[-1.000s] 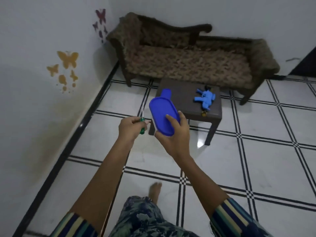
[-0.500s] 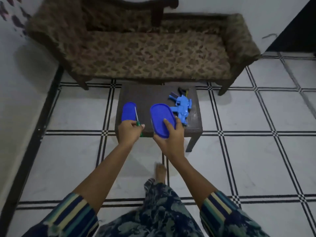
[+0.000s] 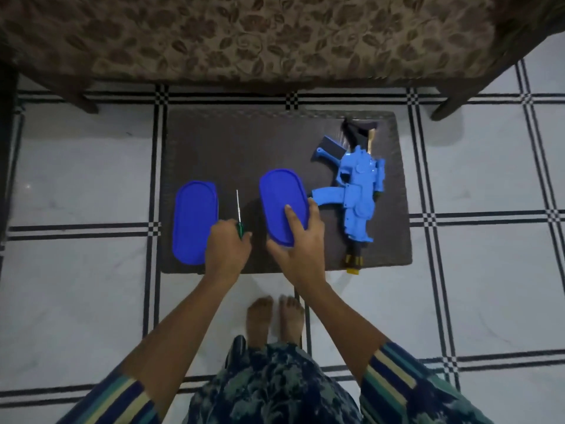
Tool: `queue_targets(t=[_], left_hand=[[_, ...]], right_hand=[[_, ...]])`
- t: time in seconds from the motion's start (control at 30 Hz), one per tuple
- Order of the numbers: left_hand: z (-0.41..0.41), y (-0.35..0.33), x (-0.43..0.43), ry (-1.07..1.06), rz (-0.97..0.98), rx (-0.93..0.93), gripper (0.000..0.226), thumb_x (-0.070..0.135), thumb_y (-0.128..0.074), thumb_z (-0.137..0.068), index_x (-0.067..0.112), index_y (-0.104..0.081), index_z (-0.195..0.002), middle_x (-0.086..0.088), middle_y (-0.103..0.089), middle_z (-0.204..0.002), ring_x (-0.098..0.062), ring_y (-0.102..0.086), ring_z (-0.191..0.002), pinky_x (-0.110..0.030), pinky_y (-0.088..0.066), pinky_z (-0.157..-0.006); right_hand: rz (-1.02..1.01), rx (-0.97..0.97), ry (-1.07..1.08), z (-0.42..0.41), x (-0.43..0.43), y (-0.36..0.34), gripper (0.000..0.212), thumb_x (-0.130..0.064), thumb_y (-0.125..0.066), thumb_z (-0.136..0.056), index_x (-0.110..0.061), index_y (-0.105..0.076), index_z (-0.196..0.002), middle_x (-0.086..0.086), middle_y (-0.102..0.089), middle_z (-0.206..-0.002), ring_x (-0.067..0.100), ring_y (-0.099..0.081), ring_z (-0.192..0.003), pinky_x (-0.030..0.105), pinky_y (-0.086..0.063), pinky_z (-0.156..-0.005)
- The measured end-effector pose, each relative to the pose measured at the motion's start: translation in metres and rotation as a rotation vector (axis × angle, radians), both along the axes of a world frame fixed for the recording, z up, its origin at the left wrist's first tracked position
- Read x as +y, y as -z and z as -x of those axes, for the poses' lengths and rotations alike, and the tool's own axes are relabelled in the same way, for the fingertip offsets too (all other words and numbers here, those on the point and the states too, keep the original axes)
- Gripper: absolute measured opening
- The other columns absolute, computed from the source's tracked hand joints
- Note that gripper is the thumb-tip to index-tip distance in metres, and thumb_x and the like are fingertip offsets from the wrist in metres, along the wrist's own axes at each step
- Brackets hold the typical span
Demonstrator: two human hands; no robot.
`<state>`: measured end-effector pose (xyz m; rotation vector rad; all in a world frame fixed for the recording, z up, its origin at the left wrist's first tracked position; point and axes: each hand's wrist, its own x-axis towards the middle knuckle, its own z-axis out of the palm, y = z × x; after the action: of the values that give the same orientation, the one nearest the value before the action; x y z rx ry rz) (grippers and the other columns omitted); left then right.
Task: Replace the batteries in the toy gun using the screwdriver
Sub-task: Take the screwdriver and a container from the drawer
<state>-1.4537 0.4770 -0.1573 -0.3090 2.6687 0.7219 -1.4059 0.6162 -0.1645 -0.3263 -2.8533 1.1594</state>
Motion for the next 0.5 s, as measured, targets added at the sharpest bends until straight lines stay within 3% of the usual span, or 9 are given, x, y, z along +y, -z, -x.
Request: queue_targets(t=[0.13,0.27,0.5], left_hand=[[0.015,0.045,-0.001,0.070,0.033,-0.018,0.025,0.023,-0.065,-0.087,0.008,-0.062,-0.106,-0.010,-0.063,-0.097,-0.024,-0.062,-0.085,-0.037,-0.055,-0.072],[0.015,0.064,0.005,0.146,-0.009,-0.006,0.028,0.019,-0.064,-0.085,0.013,-0.057,-0.112,-0.010,-0.062,-0.100,-0.026,-0.064,-0.087,-0.043,-0.057,-0.072],[0.019,0.058,0.014,0.184,0.032,-0.037,0.031,0.025,-0.058,-0.091,0.009,-0.052,-0.116,-0.013,-0.059,-0.105,-0.028,-0.062,-0.089,-0.042,-0.057,-0.073]], right_hand=[[-0.037,0.008,0.030,0.014,-0.007,0.041,0.078,-0.031,-0.077,-0.078,-0.019,-0.037,-0.144,0.026,-0.022,-0.155,0.039,-0.028,-0.136,0.035,-0.035,-0.098],[-0.028,0.032,0.053,0.018,-0.006,0.055,0.079,-0.029,-0.079,-0.078,-0.023,-0.035,-0.144,0.022,-0.019,-0.156,0.035,-0.023,-0.140,0.034,-0.029,-0.105],[-0.095,-0.155,0.064,0.010,-0.006,0.058,0.077,-0.039,-0.073,-0.084,-0.027,-0.033,-0.148,0.014,-0.012,-0.161,0.033,-0.011,-0.146,0.044,-0.041,-0.104]])
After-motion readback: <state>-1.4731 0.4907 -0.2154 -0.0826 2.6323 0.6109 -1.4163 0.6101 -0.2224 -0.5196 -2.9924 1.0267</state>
